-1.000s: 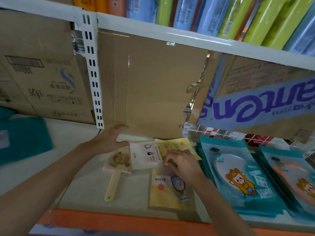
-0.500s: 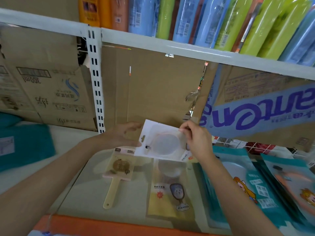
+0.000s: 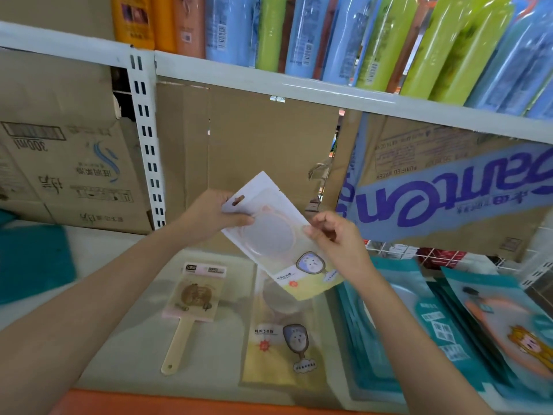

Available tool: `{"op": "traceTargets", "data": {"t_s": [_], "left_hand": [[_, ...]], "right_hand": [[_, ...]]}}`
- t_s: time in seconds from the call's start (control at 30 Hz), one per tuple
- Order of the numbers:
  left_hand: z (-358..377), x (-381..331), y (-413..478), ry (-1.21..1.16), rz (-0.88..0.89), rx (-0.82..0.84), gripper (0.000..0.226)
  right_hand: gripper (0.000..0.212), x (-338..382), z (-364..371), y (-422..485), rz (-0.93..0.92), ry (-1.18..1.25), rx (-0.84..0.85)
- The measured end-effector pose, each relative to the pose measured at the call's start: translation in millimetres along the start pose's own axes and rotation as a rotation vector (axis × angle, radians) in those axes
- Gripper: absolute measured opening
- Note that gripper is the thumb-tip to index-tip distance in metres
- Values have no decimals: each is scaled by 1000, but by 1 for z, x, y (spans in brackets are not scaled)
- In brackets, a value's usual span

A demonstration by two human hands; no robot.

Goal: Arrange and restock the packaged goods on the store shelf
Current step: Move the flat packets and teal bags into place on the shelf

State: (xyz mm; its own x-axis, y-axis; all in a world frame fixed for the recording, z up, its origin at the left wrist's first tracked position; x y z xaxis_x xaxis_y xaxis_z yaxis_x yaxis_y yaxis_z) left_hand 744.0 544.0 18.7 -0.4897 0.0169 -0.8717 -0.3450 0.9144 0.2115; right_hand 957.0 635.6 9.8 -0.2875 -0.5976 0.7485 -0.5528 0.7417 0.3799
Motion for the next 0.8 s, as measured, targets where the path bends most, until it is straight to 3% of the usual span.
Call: {"op": "traceTargets", "data": {"t_s": [0.13,0.23,0.33,0.47,0.6,0.73,0.8], "left_hand": [[-10,-5,10,39,-21,96,34],[-9,-6,16,78,-54,158,56],[1,-1,22,134,-77,119,41],[25,15,26,186,-112,133,37],[50,34,30,245,-131,180,43],[67,42,39,290,-135,193,21],[71,43,44,315,-115,185,27]], "right_hand": [[19,-19,1,-20,129,68,231],[39,-36,5,-41,189,89,314],[21,-48,10,-65,260,140,339],[14,-50,16,-91,404,132,354],[11,-49,21,-105,471,117,347],[13,-44,21,-110,543,155,326],[15,-43,19,-111,572,197,315]]}}
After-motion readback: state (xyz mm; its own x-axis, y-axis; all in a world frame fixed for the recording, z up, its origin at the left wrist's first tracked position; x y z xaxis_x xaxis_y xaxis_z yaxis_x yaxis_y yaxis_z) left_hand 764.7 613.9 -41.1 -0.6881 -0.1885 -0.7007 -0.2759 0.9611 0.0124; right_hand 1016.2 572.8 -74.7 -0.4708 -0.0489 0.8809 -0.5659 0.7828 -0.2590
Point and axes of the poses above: each hand's wrist, its own y-axis towards the middle knuckle, its own z-axis out of the palm, x = y × z, the point moved 2 cm from there along y, towards the middle knuckle, and after that the axes turned 2 degrees about -x, right-handed, at the moved point
